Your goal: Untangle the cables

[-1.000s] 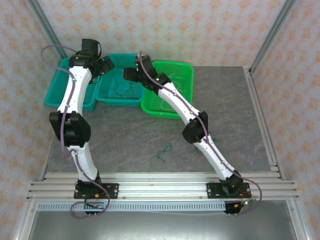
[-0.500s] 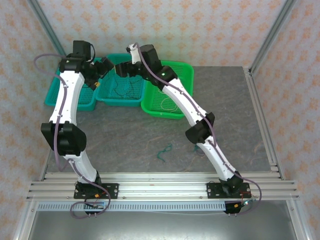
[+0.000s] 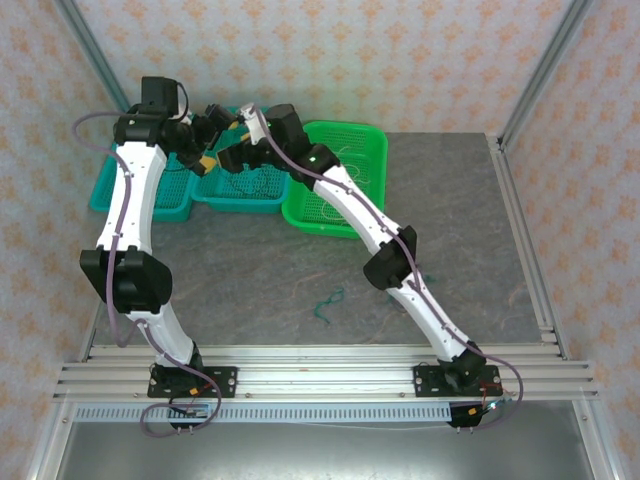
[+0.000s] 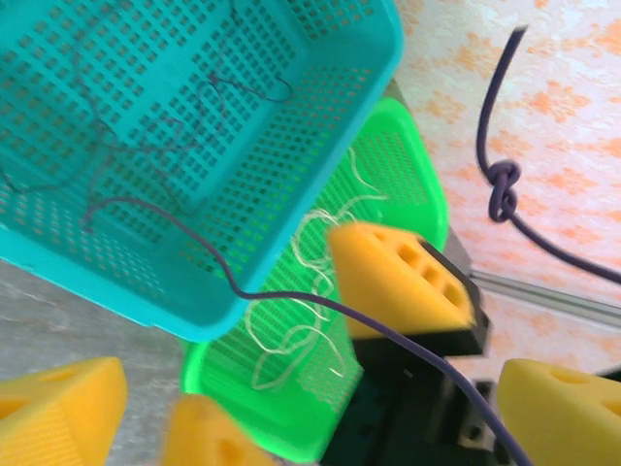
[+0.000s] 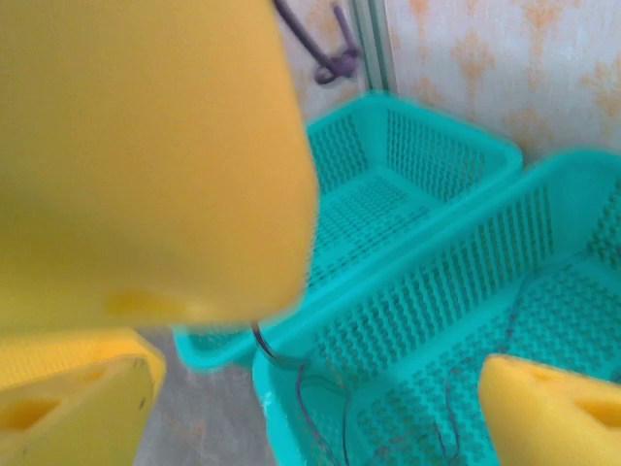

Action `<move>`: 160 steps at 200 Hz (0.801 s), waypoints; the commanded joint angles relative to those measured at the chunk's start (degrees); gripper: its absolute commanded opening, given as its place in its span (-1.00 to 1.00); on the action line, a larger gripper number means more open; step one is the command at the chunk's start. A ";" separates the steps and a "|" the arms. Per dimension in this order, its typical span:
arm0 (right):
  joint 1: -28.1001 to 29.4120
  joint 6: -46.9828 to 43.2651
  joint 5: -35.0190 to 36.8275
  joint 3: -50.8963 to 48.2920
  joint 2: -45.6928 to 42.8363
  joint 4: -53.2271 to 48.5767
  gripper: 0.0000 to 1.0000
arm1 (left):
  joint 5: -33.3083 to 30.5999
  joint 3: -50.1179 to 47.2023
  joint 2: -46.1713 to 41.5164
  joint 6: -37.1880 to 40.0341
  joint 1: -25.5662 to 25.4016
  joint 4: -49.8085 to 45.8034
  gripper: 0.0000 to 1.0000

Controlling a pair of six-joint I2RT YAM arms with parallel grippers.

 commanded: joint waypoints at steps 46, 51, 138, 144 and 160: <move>-0.21 9.18 8.46 0.53 6.42 27.44 -0.39 | 9.13 -1.54 -4.16 -5.14 1.74 3.70 0.96; -0.41 9.71 8.54 0.52 6.49 27.19 -0.56 | 9.12 -1.88 -4.34 -5.26 2.07 3.84 0.96; -3.57 20.95 23.80 0.40 8.85 10.53 -1.00 | 2.70 -8.14 -10.53 4.52 5.05 1.60 1.00; -3.47 21.44 23.80 0.39 9.32 9.62 -1.00 | 1.36 -8.71 -11.63 5.93 5.04 1.60 1.00; -3.52 22.25 23.17 0.39 10.14 7.47 -1.00 | -1.83 -11.46 -15.48 8.67 5.01 2.98 0.99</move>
